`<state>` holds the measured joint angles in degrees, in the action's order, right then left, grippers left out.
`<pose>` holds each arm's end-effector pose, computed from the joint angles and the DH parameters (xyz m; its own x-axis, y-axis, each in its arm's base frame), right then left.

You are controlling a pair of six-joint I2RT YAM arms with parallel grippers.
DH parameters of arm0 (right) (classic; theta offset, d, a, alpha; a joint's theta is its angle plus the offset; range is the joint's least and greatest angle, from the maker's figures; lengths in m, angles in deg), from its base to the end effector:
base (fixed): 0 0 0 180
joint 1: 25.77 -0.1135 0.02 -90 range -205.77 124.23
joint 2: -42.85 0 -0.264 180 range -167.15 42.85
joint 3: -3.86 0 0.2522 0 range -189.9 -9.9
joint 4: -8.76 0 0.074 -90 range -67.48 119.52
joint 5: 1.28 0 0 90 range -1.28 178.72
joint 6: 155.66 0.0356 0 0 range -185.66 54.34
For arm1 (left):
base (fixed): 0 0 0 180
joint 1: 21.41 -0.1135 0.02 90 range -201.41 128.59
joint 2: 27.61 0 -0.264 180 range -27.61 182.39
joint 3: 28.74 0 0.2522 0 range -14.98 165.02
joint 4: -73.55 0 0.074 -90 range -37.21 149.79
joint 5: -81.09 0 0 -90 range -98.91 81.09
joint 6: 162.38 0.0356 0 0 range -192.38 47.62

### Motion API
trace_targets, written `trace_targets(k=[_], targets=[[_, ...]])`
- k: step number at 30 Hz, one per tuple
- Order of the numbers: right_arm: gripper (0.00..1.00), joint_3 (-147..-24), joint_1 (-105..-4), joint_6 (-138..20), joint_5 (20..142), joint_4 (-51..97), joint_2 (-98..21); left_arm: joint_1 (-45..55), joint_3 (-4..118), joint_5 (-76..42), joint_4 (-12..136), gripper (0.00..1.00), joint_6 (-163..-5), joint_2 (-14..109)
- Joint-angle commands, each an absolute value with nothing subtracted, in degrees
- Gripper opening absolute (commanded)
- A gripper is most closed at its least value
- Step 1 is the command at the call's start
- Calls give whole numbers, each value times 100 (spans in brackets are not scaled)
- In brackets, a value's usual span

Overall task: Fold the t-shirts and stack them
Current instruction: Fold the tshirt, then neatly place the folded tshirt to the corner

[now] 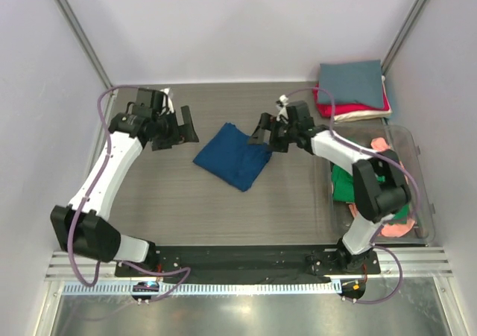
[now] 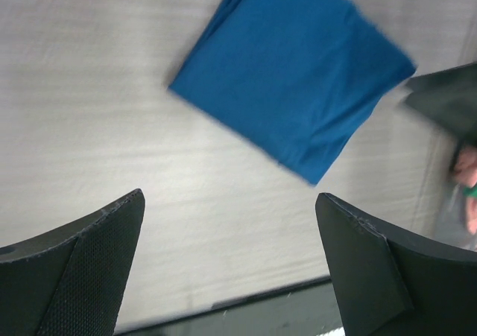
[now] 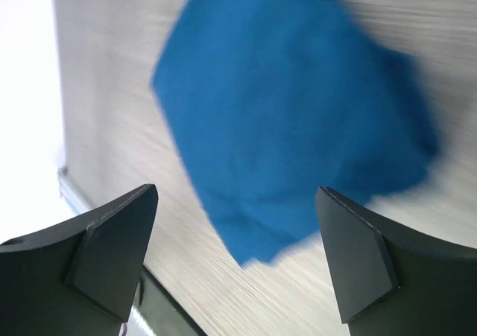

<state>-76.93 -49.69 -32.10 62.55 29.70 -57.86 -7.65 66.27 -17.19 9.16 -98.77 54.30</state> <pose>0.3468 0.1710 0.2177 -0.8681 0.1577 -0.4707 -0.2267 0.7176 0.6585 0.2871 -0.0756 0.3468 -0.8224 -0.2514 -0.5103 -0.0477 0.9243 -0.3786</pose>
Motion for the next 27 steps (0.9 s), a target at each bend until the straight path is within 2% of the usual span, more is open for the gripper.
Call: trace_targets(k=[1,10,16,24,27], targets=[[94,-7144,-4907,-3165,6989,3272,-4989,-770,6176,-1498,574,97,-9585,4781],[98,-6615,-4616,-2761,7325,3017,-5286,-770,4822,-1261,635,97,-9427,3761],[98,-6361,-4423,-2445,7028,2000,-5962,-779,4417,-1190,688,98,-9531,3225],[94,-5939,-4431,-1988,6543,609,-6596,-770,4408,-1225,635,98,-9567,3189],[88,-5720,-4431,-1882,6561,434,-6613,-770,4400,-1208,644,97,-9576,3145]])
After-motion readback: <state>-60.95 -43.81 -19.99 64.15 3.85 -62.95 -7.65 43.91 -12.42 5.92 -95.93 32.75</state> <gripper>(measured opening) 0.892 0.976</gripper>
